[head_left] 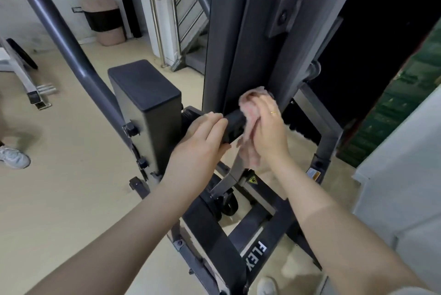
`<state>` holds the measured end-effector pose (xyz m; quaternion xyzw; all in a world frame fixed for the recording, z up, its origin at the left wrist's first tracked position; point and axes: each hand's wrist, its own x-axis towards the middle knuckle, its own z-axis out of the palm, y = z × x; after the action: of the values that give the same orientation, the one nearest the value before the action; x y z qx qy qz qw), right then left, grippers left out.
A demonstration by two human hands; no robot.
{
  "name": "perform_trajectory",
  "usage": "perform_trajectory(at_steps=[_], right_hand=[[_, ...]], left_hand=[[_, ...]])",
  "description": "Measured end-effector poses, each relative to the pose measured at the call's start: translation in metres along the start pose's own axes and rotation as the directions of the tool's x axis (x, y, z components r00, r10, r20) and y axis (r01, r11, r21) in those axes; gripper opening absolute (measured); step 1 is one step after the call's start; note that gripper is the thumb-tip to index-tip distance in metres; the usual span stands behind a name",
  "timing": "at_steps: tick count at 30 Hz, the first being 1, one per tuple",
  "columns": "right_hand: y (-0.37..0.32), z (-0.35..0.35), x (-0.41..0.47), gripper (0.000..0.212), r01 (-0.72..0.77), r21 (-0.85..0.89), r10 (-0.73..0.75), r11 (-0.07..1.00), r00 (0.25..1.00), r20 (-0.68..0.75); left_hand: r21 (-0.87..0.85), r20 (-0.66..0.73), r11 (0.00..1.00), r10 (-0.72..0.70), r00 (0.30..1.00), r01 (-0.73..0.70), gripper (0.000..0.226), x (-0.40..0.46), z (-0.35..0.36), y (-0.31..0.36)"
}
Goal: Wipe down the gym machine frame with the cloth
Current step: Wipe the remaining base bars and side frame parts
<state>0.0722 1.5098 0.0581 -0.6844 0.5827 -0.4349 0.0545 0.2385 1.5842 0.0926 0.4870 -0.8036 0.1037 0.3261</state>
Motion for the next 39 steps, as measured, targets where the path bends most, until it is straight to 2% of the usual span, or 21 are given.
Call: perform_trajectory(at_steps=[1, 2, 4, 6, 7, 8, 10, 12, 14, 16, 19, 22, 28, 29, 31, 33, 35, 37, 39], right_hand=[[-0.001, 0.002, 0.003, 0.041, -0.066, 0.002, 0.066, 0.998, 0.997, -0.036], [-0.007, 0.005, 0.0, 0.039, -0.063, 0.0, 0.063, 0.998, 0.997, -0.047], [-0.022, 0.017, -0.02, 0.042, 0.103, -0.028, -0.103, 0.994, 0.995, -0.003], [-0.026, 0.025, -0.04, 0.05, 0.29, 0.002, -0.289, 0.957, 0.955, 0.067], [-0.021, 0.023, -0.038, 0.05, 0.336, -0.007, -0.335, 0.942, 0.938, 0.089], [-0.014, 0.02, -0.032, 0.046, 0.334, -0.034, -0.329, 0.942, 0.939, 0.104], [0.0, 0.011, -0.015, 0.041, 0.191, -0.084, -0.187, 0.978, 0.981, 0.052], [0.007, 0.01, -0.001, 0.043, 0.062, -0.065, -0.065, 0.996, 0.997, -0.036], [-0.001, 0.02, -0.003, 0.051, 0.01, -0.074, -0.017, 0.997, 0.995, -0.096], [-0.007, 0.032, -0.014, 0.06, 0.052, -0.095, -0.061, 0.994, 0.994, -0.086], [0.005, 0.025, -0.015, 0.068, 0.161, -0.122, -0.161, 0.979, 0.987, 0.01], [0.021, 0.004, 0.01, 0.053, 0.138, -0.158, -0.141, 0.978, 0.99, -0.011], [0.046, -0.009, -0.002, 0.051, 0.21, -0.158, -0.225, 0.965, 0.971, -0.085], [0.052, -0.016, -0.005, 0.053, 0.278, -0.243, -0.302, 0.929, 0.951, -0.067], [0.065, -0.028, -0.002, 0.053, 0.469, -0.403, -0.496, 0.786, 0.867, 0.041], [0.074, -0.039, 0.007, 0.046, 0.616, -0.457, -0.627, 0.642, 0.765, 0.149], [0.085, -0.046, 0.013, 0.033, 0.714, -0.471, -0.698, 0.518, 0.671, 0.251], [0.099, -0.045, 0.014, 0.025, 0.818, -0.453, -0.764, 0.353, 0.532, 0.366], [0.112, -0.033, 0.014, 0.029, 0.877, -0.428, -0.765, 0.218, 0.425, 0.483]], left_hand=[[-0.004, -0.012, 1.0, 0.007, 1.0, -0.007, 0.04, 0.0, 0.001, 0.0], [-0.009, -0.016, 1.0, 0.011, 1.0, -0.011, 0.039, 0.0, 0.002, 0.0], [-0.043, -0.027, 0.999, 0.003, 1.0, -0.004, 0.039, 0.0, 0.004, -0.001], [-0.068, -0.045, 0.998, 0.003, 0.999, -0.006, 0.037, -0.001, 0.006, -0.002], [-0.065, -0.061, 0.998, 0.013, 0.998, -0.017, 0.036, -0.001, 0.007, -0.003], [-0.054, -0.079, 0.998, 0.024, 0.997, -0.028, 0.035, -0.001, 0.008, -0.003], [-0.025, -0.106, 0.999, 0.037, 0.994, -0.039, 0.034, -0.002, 0.009, -0.003], [-0.017, -0.122, 0.999, 0.033, 0.992, -0.035, 0.031, -0.003, 0.01, -0.003], [-0.026, -0.129, 0.999, 0.022, 0.991, -0.026, 0.033, -0.003, 0.012, -0.003], [-0.031, -0.138, 0.999, 0.022, 0.99, -0.027, 0.034, -0.003, 0.013, -0.003], [-0.02, -0.138, 0.999, 0.028, 0.99, -0.031, 0.033, -0.003, 0.015, -0.004], [-0.002, -0.113, 1.0, 0.019, 0.993, -0.019, 0.029, -0.005, 0.014, -0.002], [0.228, -0.034, 0.969, 0.11, 0.993, -0.1, 0.049, -0.012, 0.02, 0.003], [0.235, -0.042, 0.962, 0.151, 0.988, -0.137, 0.046, -0.012, 0.02, 0.004], [0.198, -0.048, 0.951, 0.253, 0.966, -0.239, 0.042, -0.015, 0.025, 0.013], [0.128, -0.025, 0.941, 0.318, 0.948, -0.313, 0.046, -0.019, 0.036, 0.025], [0.113, 0.056, 0.929, 0.348, 0.936, -0.353, 0.049, -0.022, 0.052, 0.031], [0.114, 0.153, 0.936, 0.314, 0.937, -0.333, 0.046, -0.023, 0.066, 0.029], [0.072, 0.318, 0.976, 0.172, 0.932, -0.205, 0.056, -0.024, 0.076, 0.028]])
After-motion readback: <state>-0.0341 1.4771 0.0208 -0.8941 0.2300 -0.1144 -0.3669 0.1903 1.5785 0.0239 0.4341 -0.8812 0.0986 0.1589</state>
